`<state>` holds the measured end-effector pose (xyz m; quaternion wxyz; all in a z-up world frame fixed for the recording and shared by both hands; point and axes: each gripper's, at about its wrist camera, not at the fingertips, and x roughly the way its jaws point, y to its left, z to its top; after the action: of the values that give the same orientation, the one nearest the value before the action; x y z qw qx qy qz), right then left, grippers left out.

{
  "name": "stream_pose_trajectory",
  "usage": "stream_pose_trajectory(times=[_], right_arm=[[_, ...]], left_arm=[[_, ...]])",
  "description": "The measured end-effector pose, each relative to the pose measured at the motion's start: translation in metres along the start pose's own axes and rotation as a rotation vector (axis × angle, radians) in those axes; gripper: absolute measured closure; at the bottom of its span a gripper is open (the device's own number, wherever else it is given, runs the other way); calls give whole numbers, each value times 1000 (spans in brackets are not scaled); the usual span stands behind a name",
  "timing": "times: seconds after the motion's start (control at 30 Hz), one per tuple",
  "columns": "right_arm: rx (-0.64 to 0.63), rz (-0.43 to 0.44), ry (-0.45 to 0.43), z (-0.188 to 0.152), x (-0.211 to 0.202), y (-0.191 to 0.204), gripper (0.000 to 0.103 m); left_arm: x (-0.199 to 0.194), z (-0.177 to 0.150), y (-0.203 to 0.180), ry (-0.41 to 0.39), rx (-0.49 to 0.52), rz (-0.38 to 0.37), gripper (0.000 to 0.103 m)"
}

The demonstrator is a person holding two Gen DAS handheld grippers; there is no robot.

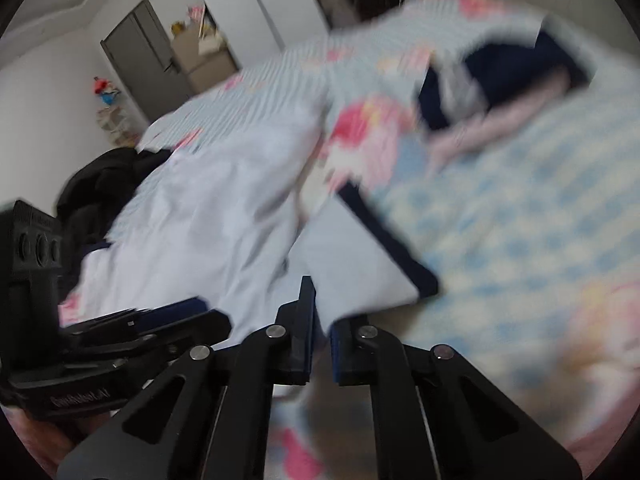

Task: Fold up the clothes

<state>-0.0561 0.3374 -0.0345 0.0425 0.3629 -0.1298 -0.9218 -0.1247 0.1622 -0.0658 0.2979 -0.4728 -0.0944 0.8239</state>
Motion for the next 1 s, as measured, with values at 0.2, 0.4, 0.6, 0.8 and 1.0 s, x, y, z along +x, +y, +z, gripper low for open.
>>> stream_pose_trajectory(times=[0.2, 0.4, 0.6, 0.8, 1.0], right_arm=[[53, -121, -69, 0, -35, -31, 102], [238, 17, 63, 1, -4, -61, 98], [252, 147, 163, -6, 21, -45, 56], [149, -28, 174, -7, 26, -36, 73], [181, -97, 37, -2, -5, -50, 72]], left_arm=[[12, 10, -15, 26, 69, -2, 50], [39, -10, -19, 83, 99, 75, 50], [13, 2, -24, -19, 102, 31, 53], [30, -16, 4, 95, 58, 122, 56], [17, -11, 3, 54, 68, 78, 57]])
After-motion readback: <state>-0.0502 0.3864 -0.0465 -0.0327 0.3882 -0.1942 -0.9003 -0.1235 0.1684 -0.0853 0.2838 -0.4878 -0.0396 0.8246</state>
